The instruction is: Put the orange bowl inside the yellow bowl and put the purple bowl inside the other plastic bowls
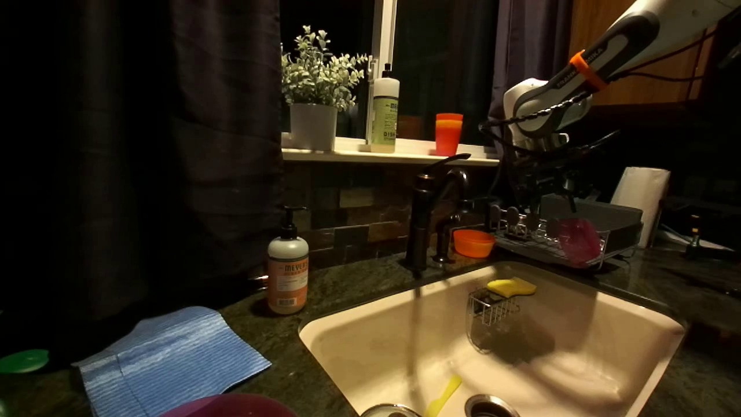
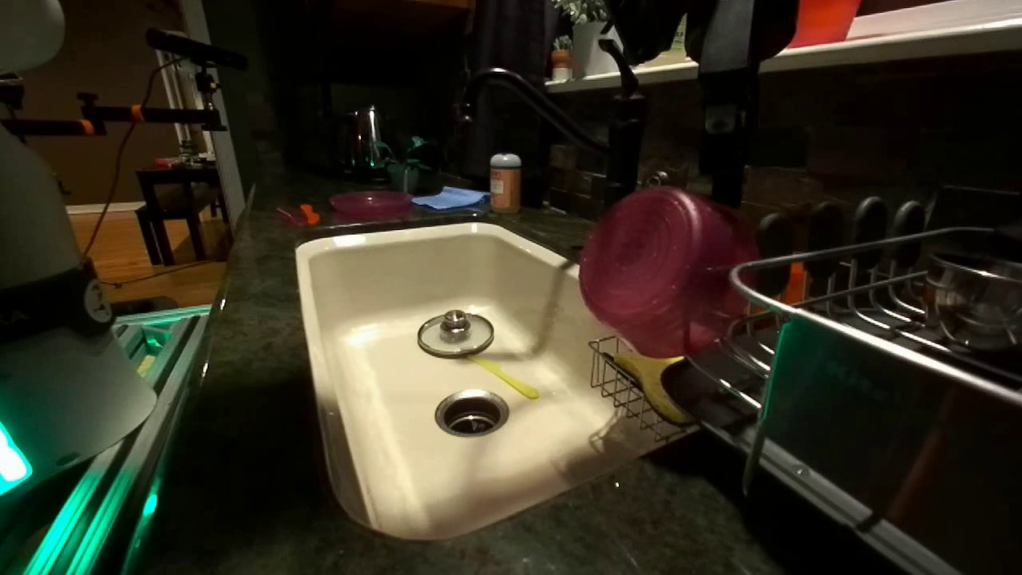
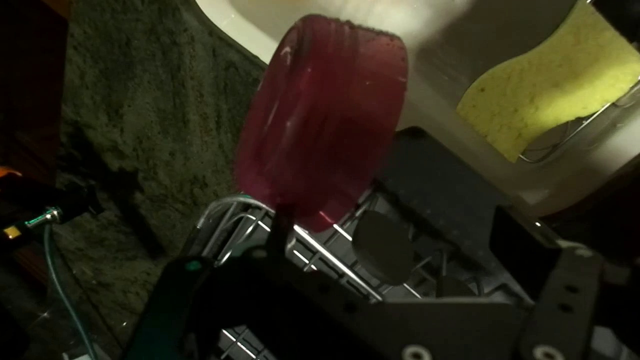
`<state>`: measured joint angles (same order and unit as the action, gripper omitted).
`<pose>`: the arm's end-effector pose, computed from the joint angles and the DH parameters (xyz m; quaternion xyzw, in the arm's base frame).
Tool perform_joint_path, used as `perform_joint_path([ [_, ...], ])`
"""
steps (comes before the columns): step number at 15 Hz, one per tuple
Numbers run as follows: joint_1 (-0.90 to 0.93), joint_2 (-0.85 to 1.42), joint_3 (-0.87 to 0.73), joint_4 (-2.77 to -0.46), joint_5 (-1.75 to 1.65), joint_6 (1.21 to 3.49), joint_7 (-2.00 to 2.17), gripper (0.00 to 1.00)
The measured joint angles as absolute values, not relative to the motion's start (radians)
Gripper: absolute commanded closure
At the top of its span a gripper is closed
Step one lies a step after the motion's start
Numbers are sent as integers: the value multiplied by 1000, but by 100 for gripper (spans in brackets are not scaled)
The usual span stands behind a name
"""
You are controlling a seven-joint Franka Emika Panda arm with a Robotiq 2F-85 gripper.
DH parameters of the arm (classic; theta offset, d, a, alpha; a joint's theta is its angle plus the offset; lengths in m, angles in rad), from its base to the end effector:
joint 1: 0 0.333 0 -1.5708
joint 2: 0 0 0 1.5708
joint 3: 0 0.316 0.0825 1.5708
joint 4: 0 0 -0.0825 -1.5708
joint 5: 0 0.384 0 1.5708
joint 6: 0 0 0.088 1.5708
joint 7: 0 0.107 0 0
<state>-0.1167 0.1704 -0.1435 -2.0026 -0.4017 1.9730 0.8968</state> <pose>0.5409 -0.1679 0.3643 0.8668 -0.4518 -0.0346 0.2081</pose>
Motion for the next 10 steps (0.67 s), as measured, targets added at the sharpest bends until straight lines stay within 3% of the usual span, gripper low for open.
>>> perform_joint_path([
  [10, -116, 256, -156, -1908, -400, 1782, 889, 0],
])
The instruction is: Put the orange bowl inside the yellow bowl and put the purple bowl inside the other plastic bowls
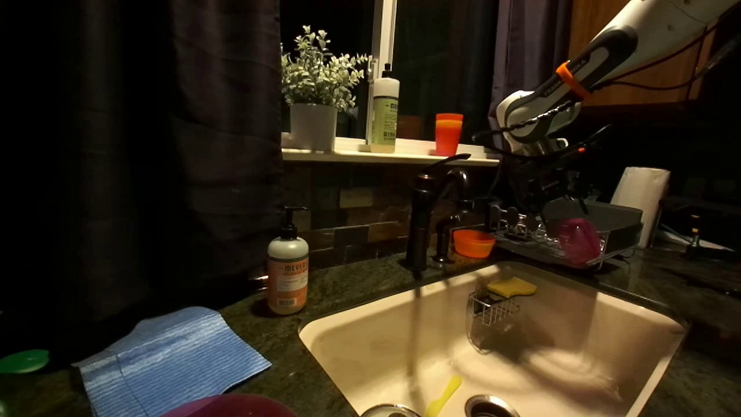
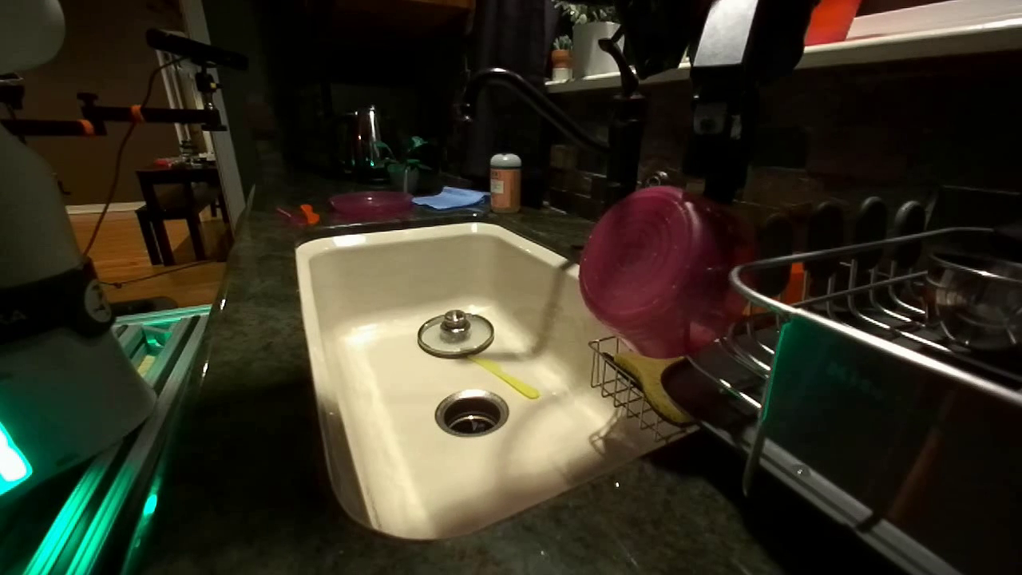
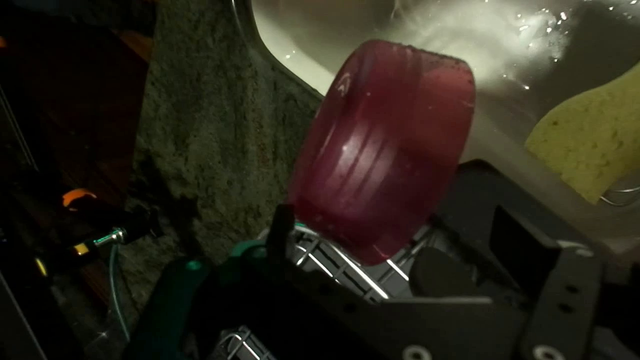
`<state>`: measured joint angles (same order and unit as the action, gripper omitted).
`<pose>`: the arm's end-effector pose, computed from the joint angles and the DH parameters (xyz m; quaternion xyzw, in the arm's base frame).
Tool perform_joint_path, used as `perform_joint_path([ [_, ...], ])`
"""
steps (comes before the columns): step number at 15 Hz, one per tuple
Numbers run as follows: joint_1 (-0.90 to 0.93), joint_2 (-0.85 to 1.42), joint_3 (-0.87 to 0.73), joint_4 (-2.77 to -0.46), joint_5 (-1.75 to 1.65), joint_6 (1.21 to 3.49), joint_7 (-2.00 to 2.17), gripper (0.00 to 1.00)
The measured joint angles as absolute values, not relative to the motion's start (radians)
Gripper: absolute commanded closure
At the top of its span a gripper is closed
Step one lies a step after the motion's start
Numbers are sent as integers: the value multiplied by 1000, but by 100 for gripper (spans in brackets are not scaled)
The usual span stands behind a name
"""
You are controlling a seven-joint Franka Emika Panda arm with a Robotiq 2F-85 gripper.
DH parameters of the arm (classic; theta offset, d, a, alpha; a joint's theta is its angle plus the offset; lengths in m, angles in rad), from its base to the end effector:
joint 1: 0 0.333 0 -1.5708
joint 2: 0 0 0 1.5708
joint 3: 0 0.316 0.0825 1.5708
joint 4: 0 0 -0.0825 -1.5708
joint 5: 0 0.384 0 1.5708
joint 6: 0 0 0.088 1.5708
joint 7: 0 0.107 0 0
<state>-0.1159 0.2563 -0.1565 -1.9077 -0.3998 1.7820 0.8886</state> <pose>0.5410 -0.1824 0.3481 0.8433 -0.4620 -0.1155 0.2490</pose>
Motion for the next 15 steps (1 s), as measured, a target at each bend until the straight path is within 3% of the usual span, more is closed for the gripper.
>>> perform_joint_path([
  [6, -113, 308, -164, -1867, -403, 1700, 889, 0],
  [7, -112, 315, -165, -1862, -403, 1688, 889, 4],
  [9, -112, 327, -167, -1852, -403, 1678, 889, 18],
  [10, -112, 332, -169, -1848, -403, 1677, 889, 19],
  [15, -112, 345, -177, -1821, -403, 1660, 890, 61],
])
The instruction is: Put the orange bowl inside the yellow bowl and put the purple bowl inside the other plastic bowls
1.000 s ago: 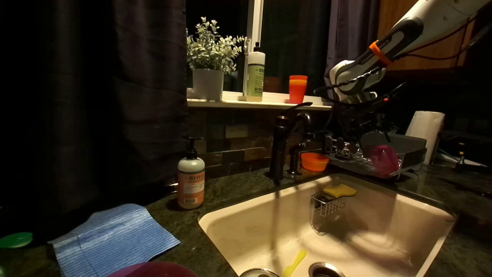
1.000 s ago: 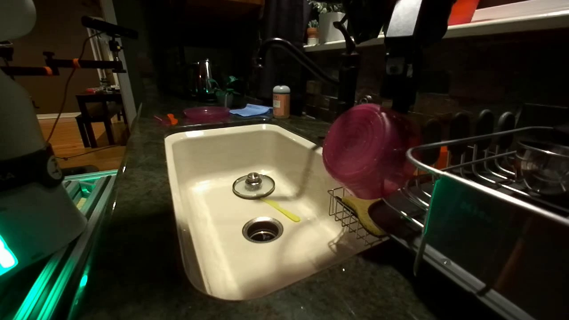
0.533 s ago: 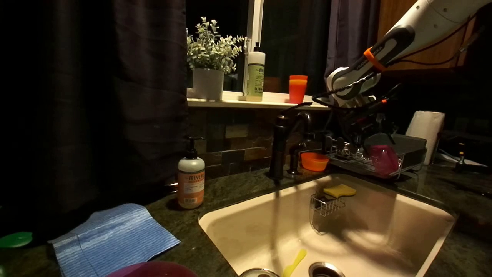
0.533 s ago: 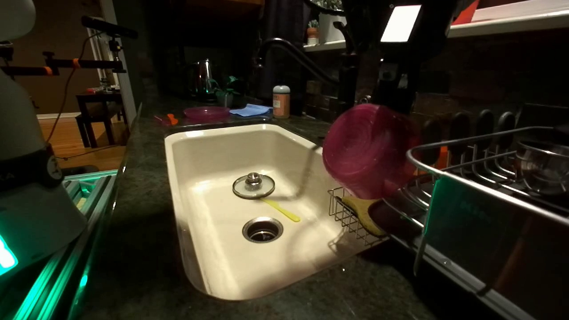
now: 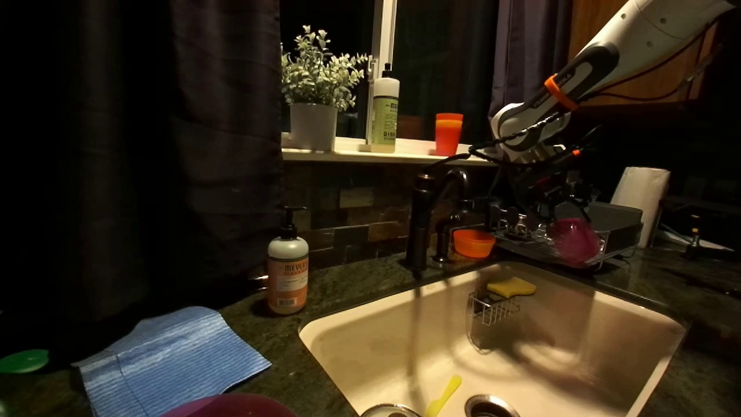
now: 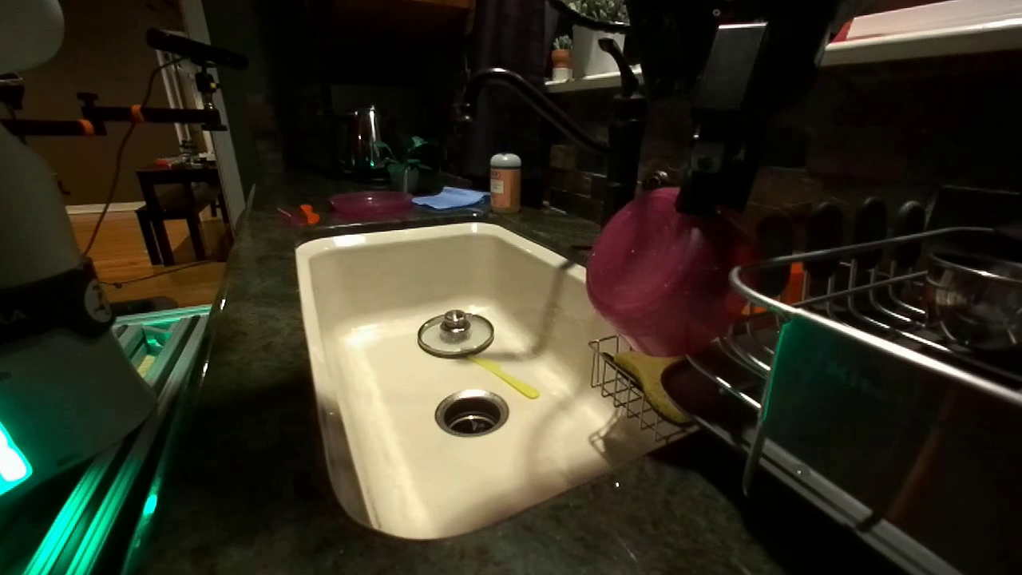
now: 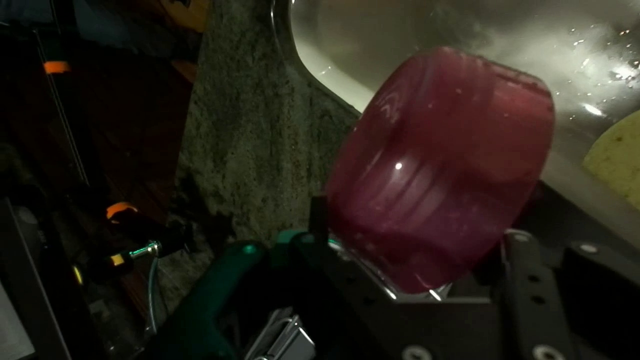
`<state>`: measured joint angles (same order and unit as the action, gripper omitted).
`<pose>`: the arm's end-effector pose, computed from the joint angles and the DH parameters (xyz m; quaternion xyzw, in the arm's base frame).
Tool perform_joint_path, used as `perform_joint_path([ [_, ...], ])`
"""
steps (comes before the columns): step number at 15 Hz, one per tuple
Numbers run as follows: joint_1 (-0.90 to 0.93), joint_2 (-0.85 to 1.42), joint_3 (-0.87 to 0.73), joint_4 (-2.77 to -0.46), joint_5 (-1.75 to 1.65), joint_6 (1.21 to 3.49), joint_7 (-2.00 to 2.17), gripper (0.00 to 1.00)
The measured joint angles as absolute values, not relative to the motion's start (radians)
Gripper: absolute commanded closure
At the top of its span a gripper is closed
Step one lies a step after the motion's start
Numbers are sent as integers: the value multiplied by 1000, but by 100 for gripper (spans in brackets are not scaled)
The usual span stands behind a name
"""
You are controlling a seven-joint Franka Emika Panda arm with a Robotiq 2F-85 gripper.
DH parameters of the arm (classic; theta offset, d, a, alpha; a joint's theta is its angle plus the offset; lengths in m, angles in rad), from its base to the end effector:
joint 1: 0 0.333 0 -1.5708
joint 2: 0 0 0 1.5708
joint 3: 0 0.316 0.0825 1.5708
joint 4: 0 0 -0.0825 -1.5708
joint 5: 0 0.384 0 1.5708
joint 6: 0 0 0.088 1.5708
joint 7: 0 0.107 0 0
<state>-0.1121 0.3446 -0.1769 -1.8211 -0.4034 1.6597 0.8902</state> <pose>0.5452 -0.1966 0.3312 0.8193 -0.4708 -0.1681 0.2806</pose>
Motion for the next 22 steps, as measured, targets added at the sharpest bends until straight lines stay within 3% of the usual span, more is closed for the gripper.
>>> perform_joint_path([
  [4, -112, 347, -187, -1805, -408, 1608, 890, 72],
  [7, -111, 348, -188, -1801, -410, 1570, 890, 95],
  [22, -109, 348, -193, -1755, -412, 1429, 879, 97],
])
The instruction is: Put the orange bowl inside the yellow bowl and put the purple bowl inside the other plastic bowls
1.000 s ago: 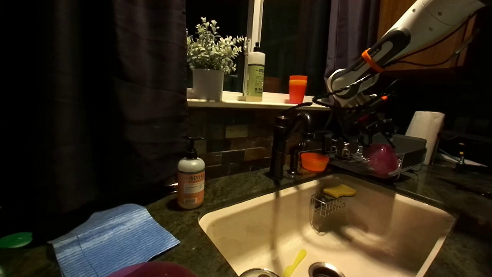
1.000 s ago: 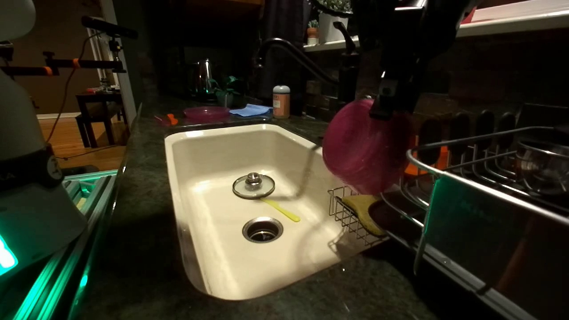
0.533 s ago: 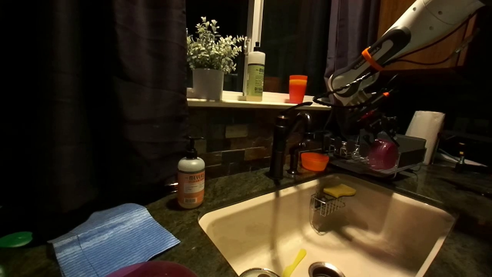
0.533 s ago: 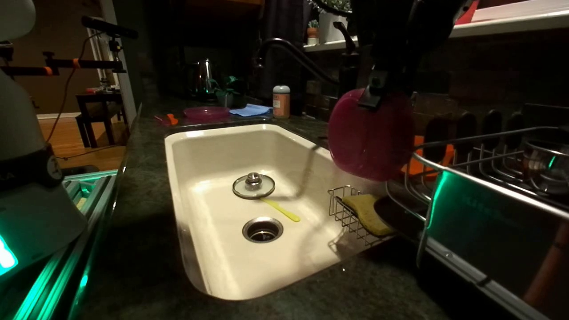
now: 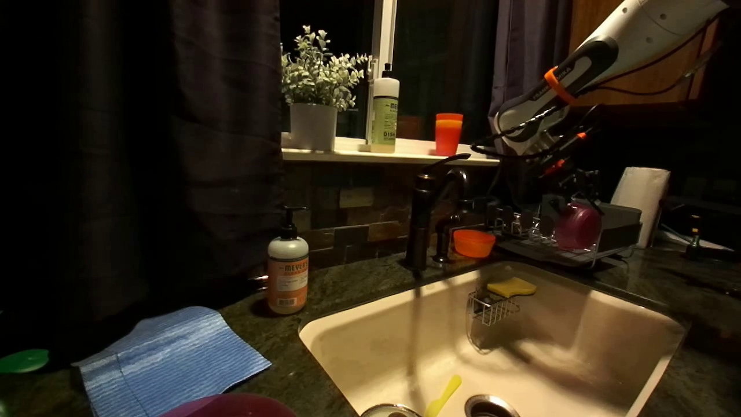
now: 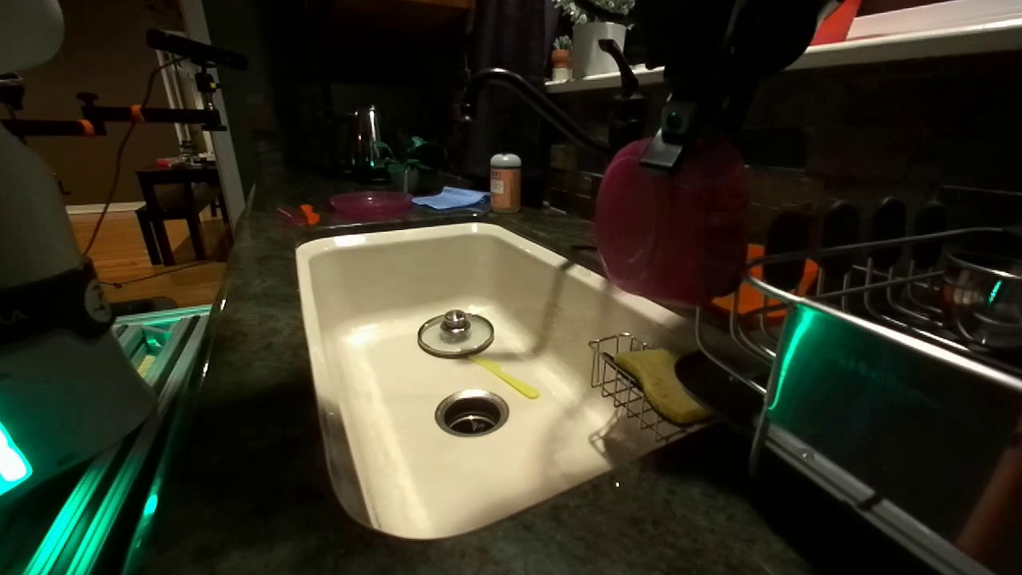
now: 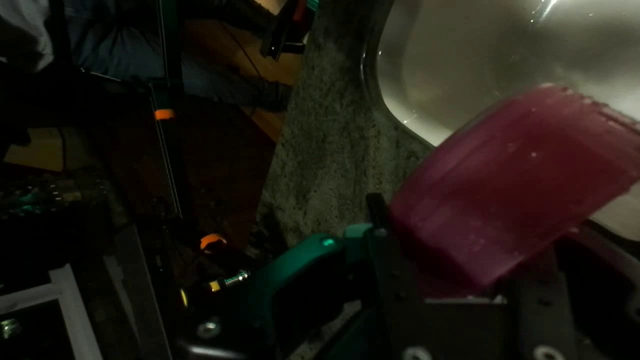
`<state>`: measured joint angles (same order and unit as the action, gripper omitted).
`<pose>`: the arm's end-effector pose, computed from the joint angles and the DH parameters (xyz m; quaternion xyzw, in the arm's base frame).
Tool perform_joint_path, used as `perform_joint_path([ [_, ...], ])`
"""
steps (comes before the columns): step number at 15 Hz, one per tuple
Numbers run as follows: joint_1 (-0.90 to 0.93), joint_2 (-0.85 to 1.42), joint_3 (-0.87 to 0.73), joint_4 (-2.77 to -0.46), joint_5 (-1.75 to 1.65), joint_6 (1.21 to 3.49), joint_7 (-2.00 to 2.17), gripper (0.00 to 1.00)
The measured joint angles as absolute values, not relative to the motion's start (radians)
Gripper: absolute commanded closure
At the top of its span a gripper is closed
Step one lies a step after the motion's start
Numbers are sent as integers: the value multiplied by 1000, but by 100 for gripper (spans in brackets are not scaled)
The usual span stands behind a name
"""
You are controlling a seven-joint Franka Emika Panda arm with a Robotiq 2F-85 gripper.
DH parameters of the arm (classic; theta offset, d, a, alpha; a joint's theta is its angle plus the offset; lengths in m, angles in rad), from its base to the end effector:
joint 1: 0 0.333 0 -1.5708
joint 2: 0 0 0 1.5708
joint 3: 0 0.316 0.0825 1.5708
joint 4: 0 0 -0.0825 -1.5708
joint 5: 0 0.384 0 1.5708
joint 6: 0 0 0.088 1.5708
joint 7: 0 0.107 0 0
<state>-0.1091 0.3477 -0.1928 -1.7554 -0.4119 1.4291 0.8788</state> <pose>0.5280 -0.2060 0.3546 0.7810 -0.4827 -0.2413 0.3143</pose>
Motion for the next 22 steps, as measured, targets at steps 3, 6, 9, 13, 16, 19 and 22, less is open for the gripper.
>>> perform_joint_path([
  [3, -98, 333, -190, -1756, -426, 1423, 875, 97],
  [6, -88, 314, -183, -1756, -428, 1414, 871, 97],
  [9, -84, 293, -176, -1760, -434, 1414, 855, 97],
  [13, -76, 236, -163, -1788, -451, 1430, 838, 97],
  [16, -58, 177, -141, -1845, -505, 1540, 841, 97],
  [19, -44, 133, -118, -1904, -540, 1669, 841, 97],
  [22, -41, 104, -105, -1952, -551, 1753, 841, 97],
])
